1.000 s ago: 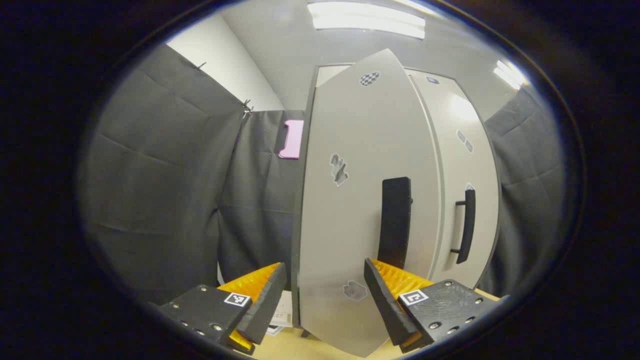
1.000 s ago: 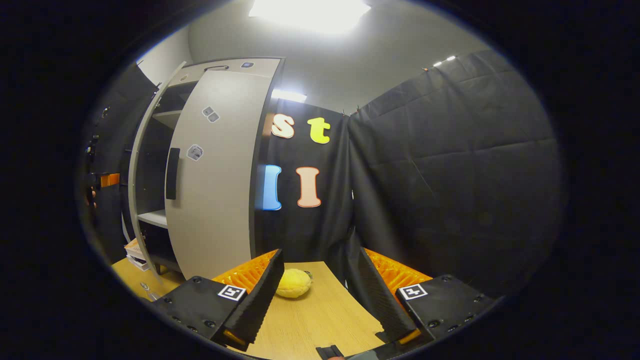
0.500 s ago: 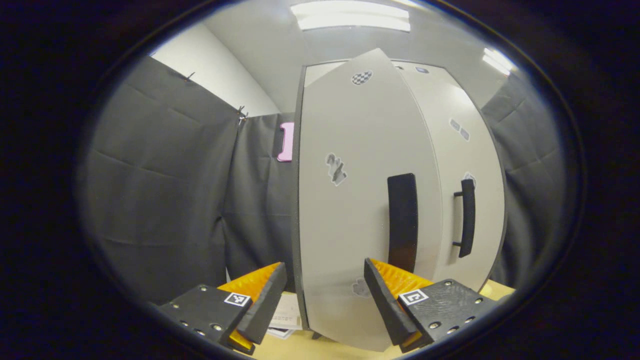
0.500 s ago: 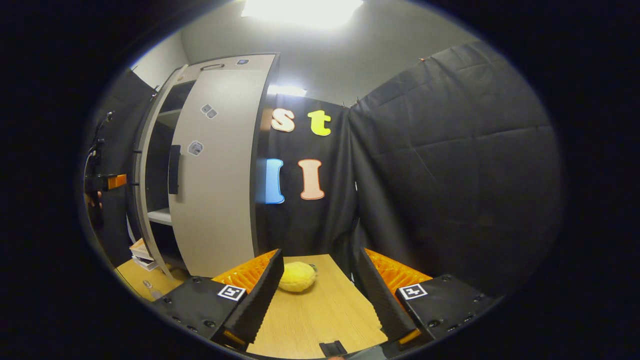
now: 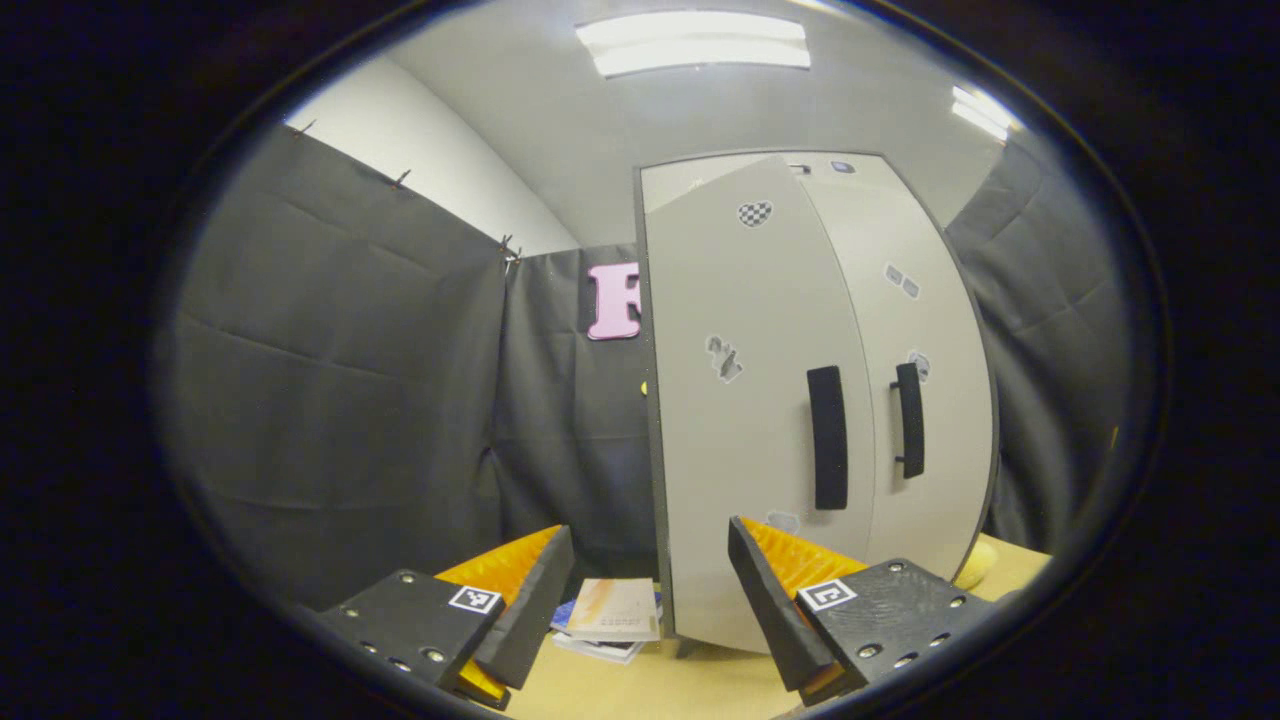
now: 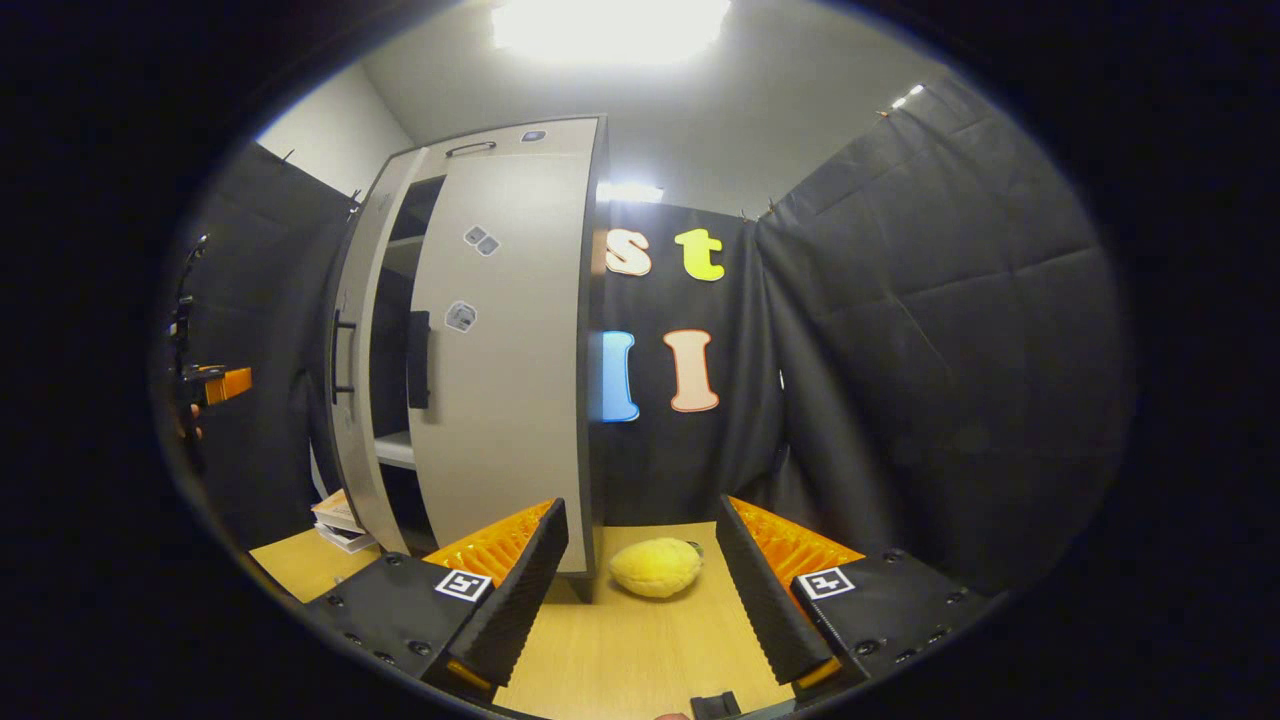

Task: Grasp the bottle in the cabinet with the left hand and place it on the coaster, then close the right door with the right hand and the left door with the left hand.

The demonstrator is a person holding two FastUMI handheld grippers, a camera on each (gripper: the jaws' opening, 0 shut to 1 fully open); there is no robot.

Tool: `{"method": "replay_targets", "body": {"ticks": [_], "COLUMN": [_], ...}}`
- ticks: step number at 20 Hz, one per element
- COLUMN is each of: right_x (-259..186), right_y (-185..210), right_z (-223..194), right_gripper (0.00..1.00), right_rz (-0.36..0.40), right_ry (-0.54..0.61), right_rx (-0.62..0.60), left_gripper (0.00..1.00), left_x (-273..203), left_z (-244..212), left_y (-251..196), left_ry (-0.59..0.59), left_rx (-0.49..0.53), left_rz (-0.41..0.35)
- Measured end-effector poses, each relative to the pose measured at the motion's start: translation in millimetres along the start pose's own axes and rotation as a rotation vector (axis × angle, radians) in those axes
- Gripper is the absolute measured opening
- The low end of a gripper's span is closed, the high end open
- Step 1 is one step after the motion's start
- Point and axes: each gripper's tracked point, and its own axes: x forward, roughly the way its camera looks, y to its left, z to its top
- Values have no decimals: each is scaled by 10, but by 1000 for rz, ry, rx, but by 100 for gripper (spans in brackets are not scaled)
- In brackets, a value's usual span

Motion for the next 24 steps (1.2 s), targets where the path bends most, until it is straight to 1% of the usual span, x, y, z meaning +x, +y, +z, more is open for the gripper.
{"method": "replay_targets", "body": {"ticks": [2, 3, 4, 5, 6, 7, 8, 11, 12, 16, 17, 19, 20, 21, 22, 24], "right_x": [-43, -83, -124, -153, -184, -218, -250, -334, -360, -457, -484, -517, -531, -554, -562, -569], "right_y": [143, 201, 300, 390, 445, 503, 571, 756, 812, 1013, 1054, 1101, 1114, 1136, 1142, 1141], "right_z": [67, 109, 167, 220, 264, 292, 335, 374, 380, 359, 352, 353, 362, 361, 374, 408], "right_gripper": [92, 95, 95, 92, 92, 95, 92, 92, 95, 95, 95, 95, 95, 95, 95, 95], "right_rz": [10, 15, 29, 38, 38, 43, 48, 60, 63, 81, 86, 92, 94, 98, 101, 99], "right_ry": [-3, -8, -19, -27, -31, -39, -49, -62, -65, -60, -60, -58, -55, -53, -56, -56], "right_rx": [-12, -11, -7, -8, -13, -19, -24, -37, -37, -31, -33, -43, -46, -43, -36, -21], "left_gripper": [92, 92, 92, 92, 92, 92, 92, 92, 92, 92, 84, 84, 99, 92, 99, 99], "left_x": [-167, -238, -314, -376, -434, -494, -549, -695, -749, -916, -949, -1003, -1017, -1038, -1056, -1109], "left_z": [-8, -4, -6, 5, 1, 0, -7, -42, -70, -138, -133, -103, -89, -72, -43, -11], "left_y": [161, 230, 312, 386, 447, 498, 553, 658, 690, 814, 824, 892, 930, 951, 962, 995], "left_ry": [5, 9, 10, 7, 7, 6, 5, 8, 10, 23, 19, 11, 12, 12, 10, 4], "left_rx": [-2, 0, 0, -4, -8, -8, -4, 11, 17, 14, 10, 6, 4, -1, -4, 9], "left_rz": [-2, -2, -3, -3, -7, -12, -13, -33, -42, -60, -70, -72, -68, -66, -68, -66]}}
